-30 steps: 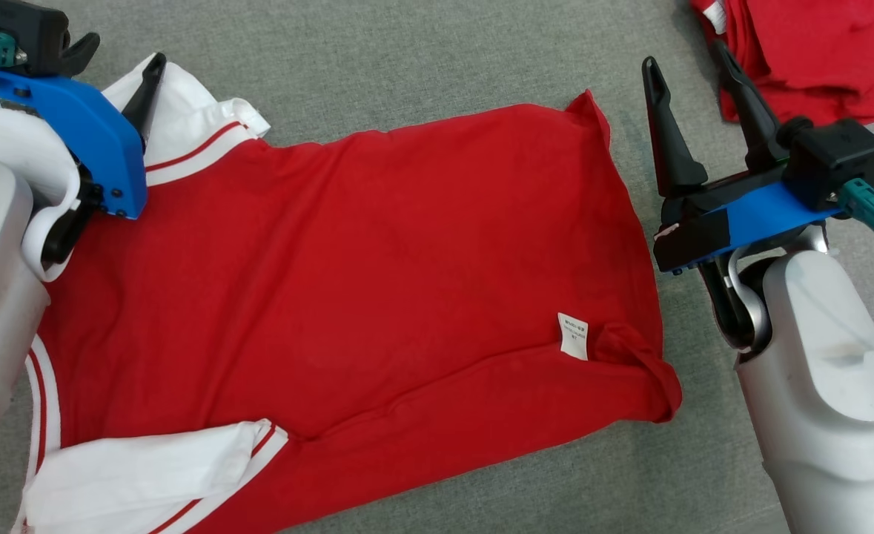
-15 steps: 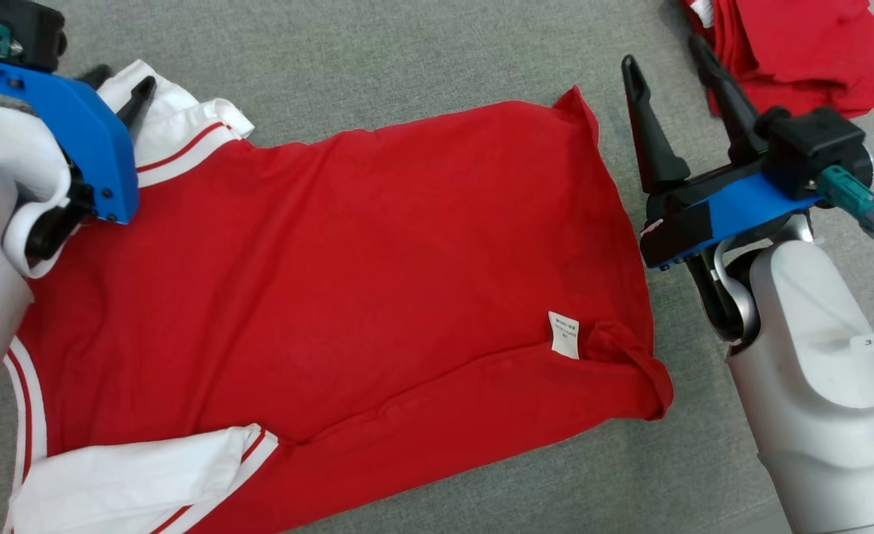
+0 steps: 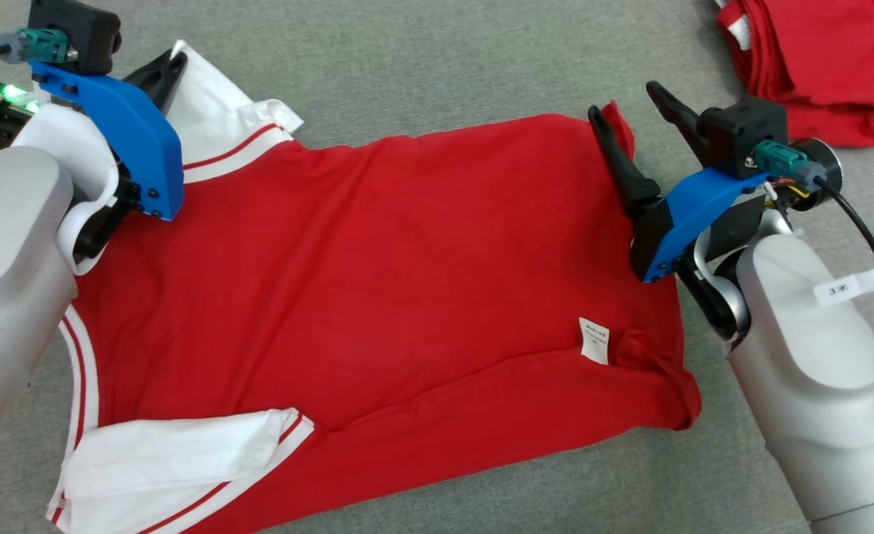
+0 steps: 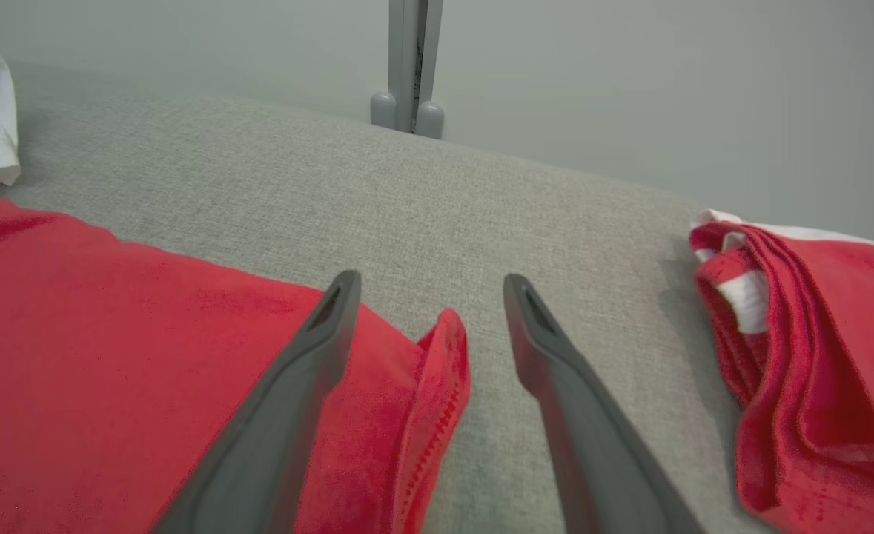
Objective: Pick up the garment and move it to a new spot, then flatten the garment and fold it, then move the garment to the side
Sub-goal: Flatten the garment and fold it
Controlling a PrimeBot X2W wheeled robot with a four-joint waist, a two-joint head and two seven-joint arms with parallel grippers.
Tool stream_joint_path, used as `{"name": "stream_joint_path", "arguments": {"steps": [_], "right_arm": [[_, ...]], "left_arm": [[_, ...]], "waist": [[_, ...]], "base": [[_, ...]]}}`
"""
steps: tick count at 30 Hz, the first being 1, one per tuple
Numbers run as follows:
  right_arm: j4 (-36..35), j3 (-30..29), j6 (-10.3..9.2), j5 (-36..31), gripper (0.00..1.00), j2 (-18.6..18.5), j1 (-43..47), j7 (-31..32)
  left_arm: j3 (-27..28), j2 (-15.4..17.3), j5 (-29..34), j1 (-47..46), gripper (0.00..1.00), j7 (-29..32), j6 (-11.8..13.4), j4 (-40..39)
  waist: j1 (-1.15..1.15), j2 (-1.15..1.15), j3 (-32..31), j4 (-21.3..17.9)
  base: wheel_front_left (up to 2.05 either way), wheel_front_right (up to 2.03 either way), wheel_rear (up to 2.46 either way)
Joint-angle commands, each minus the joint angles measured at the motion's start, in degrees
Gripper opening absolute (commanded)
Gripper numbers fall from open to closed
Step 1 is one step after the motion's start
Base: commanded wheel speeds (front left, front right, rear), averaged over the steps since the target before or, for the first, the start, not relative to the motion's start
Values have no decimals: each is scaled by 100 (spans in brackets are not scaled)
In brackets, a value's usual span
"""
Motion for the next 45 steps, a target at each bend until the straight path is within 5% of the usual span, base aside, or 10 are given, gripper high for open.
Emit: {"name": "stream_joint_path", "arguments": {"steps": [1,11,12,13,14,15,33,45], "right_arm": [[91,9,1,-52,100,-68,-111,62],[798,-169,1,-155,100,-54,-350,233],[882,-167,1,-159,77,-49,-366,282],[951,-161,1,-159,34,-39,-404,295],[1001,-179,1,-155,11,-41,-454,281],[1078,-223,1,-186,0,-57,-499,292],[1749,-585,1,356,0,-47,-494,-637],[1651,-693,1,1164,0,-336,405,-1307]], "left_arm": [[-37,-11,-29,-103,0,-66,10,27],[-366,-109,-237,-328,0,-418,10,105],[-398,-112,-258,-349,0,-453,10,117],[-427,-119,-287,-372,0,-472,10,128],[-452,-131,-308,-394,0,-509,10,139],[-470,-131,-336,-407,0,-537,10,158],[-490,-254,-817,-188,0,-1779,10,221],[173,-53,-505,1121,0,-2055,187,-1077]], "waist": [[0,0,9,43],[0,0,70,253],[0,0,80,267],[0,0,91,283],[0,0,100,301],[0,0,106,314],[0,0,-455,699],[0,0,-1090,1145]], "base": [[0,0,0],[0,0,0],[0,0,0],[0,0,0],[0,0,0],[0,0,0],[0,0,0],[0,0,0]]}}
